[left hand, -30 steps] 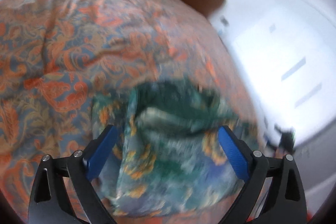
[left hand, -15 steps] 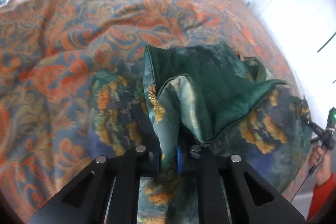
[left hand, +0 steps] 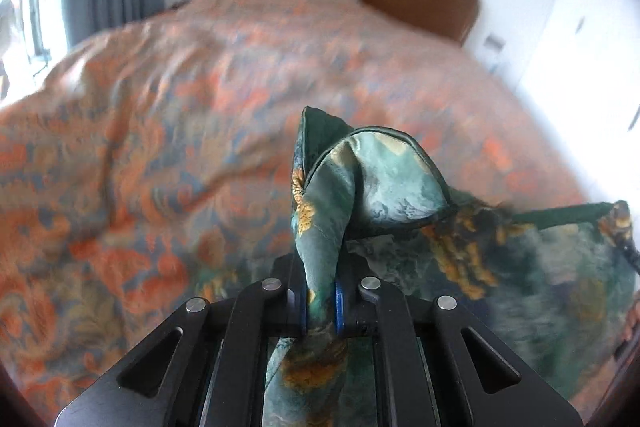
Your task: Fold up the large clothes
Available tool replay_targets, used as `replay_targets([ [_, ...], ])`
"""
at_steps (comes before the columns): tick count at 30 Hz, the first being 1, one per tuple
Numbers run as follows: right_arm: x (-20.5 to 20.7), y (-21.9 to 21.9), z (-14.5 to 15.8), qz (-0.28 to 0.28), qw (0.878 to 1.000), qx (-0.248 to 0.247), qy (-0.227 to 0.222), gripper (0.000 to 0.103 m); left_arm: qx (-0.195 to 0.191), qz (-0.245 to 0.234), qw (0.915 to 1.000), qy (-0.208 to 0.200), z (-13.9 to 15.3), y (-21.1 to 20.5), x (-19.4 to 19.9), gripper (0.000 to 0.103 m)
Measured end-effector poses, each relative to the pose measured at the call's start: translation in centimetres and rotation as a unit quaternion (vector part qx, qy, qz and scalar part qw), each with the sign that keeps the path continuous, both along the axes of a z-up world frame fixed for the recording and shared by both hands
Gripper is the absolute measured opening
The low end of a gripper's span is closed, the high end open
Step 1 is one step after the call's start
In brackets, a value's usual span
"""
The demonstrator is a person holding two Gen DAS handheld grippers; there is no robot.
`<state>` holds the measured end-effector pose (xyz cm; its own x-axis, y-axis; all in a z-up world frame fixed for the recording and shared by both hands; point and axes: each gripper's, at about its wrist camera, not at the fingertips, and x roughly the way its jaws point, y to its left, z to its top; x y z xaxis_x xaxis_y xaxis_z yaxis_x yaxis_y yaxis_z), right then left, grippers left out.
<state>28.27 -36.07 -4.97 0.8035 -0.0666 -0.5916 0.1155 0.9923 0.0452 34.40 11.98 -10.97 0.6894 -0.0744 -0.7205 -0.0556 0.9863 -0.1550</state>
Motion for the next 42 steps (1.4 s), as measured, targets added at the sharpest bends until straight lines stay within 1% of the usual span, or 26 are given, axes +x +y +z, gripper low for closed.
replay_targets([
  [1, 0.7, -0.3, -1.8, -0.007, 1.000, -0.005, 0.022, 0.011, 0.004, 0.005, 0.9998, 0.021, -2.1, 0.3, 0.3, 0.008],
  [2, 1.2, -0.7, -3.9, -0.013, 0.999, -0.005, 0.049, 0.011, -0.002, 0.006, 0.9994, 0.033, -3.5, 0.6, 0.3, 0.008],
  [3, 1.6, -1.1, -5.8, -0.018, 0.997, 0.000, 0.071, 0.011, -0.016, 0.005, 0.9989, 0.044, -5.5, 1.2, 0.2, 0.009],
  [4, 1.8, -1.7, -8.3, -0.021, 0.995, 0.016, 0.096, 0.011, -0.027, 0.006, 0.9987, 0.044, -6.3, 1.5, -0.1, 0.009],
  [5, 1.6, -2.2, -10.2, -0.018, 0.993, 0.037, 0.111, 0.011, -0.037, 0.005, 0.9985, 0.039, -7.1, 1.7, -0.4, 0.010],
  [7, 1.0, -2.7, -12.7, -0.011, 0.991, 0.055, 0.118, 0.012, -0.041, 0.004, 0.9987, 0.031, -7.7, 1.8, -0.6, 0.011],
  [10, 1.0, -2.6, -14.1, -0.007, 0.991, 0.059, 0.117, 0.012, -0.041, 0.003, 0.9987, 0.029, -8.0, 1.5, -0.7, 0.013],
  [13, 1.2, -3.0, -15.0, -0.006, 0.991, 0.068, 0.117, 0.013, -0.037, 0.003, 0.9989, 0.027, -8.6, 1.4, -0.7, 0.015],
  [18, 0.8, -3.5, -15.8, -0.003, 0.991, 0.077, 0.111, 0.014, -0.034, 0.003, 0.9992, 0.021, -8.8, 0.9, -0.9, 0.016],
  [20, 1.4, -2.9, -15.8, -0.003, 0.991, 0.080, 0.111, 0.015, -0.031, 0.003, 0.9993, 0.021, -8.8, 0.9, -0.9, 0.016],
  [31, 1.2, -3.1, -15.7, -0.004, 0.991, 0.083, 0.108, 0.016, -0.020, 0.003, 0.9996, 0.020, -8.8, 0.6, -1.0, 0.016],
  [40, 1.3, -3.0, -15.8, -0.004, 0.991, 0.084, 0.107, 0.016, -0.022, 0.002, 0.9995, 0.022, -8.9, 0.6, -1.0, 0.016],
  [42, 1.2, -3.0, -15.8, -0.004, 0.991, 0.084, 0.106, 0.016, -0.022, 0.002, 0.9995, 0.024, -8.9, 0.6, -1.0, 0.018],
])
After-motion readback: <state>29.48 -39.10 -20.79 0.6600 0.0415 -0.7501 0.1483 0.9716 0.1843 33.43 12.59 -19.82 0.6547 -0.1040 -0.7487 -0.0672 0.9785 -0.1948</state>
